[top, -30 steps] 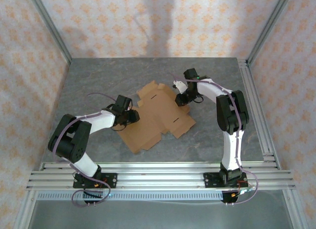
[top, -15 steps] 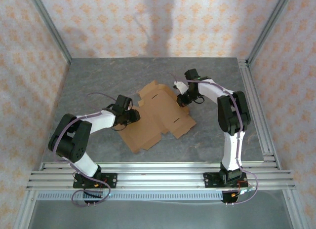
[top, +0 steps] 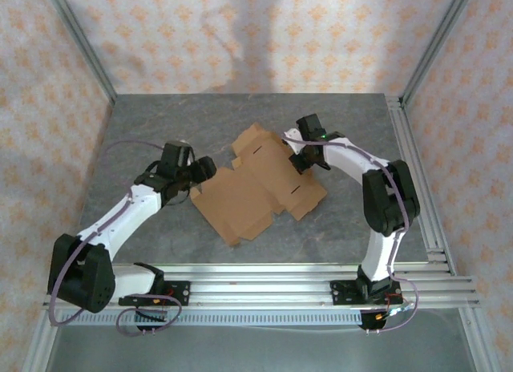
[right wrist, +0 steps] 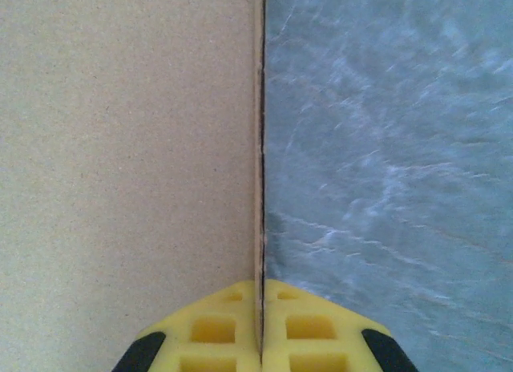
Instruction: Fold the paper box
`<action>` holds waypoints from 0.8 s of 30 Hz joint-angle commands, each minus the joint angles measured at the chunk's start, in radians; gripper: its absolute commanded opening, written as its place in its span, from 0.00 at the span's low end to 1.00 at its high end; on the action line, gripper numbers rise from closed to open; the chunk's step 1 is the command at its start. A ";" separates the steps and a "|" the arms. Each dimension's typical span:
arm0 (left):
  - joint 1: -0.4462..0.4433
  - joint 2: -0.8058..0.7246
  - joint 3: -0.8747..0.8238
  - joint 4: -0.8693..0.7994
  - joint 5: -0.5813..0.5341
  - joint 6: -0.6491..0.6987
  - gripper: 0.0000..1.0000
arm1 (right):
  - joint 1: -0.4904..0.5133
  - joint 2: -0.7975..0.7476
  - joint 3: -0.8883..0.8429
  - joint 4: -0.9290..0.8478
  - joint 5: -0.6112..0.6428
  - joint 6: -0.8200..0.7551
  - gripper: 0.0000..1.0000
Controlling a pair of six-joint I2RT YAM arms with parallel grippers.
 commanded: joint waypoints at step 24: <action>0.246 0.375 0.375 -0.032 0.134 0.221 0.89 | 0.320 -0.129 -0.137 0.485 0.781 -0.590 0.00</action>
